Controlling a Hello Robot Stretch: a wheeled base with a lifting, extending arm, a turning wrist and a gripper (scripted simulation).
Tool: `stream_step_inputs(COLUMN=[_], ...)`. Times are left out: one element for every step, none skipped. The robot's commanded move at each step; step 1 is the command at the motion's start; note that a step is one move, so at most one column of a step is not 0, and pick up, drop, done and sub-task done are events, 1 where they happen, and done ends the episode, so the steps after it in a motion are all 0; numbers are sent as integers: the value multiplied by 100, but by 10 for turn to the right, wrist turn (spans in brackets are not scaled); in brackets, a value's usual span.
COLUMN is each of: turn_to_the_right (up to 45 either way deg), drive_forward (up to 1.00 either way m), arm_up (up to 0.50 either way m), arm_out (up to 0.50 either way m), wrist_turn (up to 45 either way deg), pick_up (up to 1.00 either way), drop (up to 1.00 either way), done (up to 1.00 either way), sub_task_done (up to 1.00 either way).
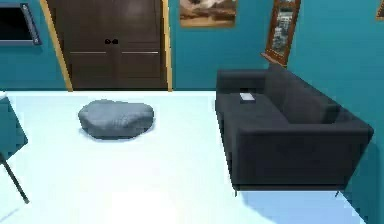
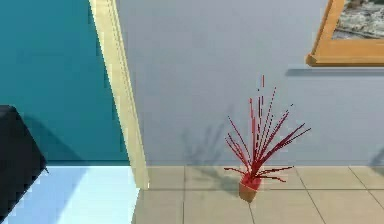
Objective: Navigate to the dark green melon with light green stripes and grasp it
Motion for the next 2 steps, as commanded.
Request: stream_step_inputs(turn_to_the_right=[450,450], drive_forward=[0,0], arm_up=[0,0], arm_out=[0,0], wrist_turn=[0,0], pick_up=[0,0], drop=[0,0], done=[0,0], sub_task_done=[0,0])
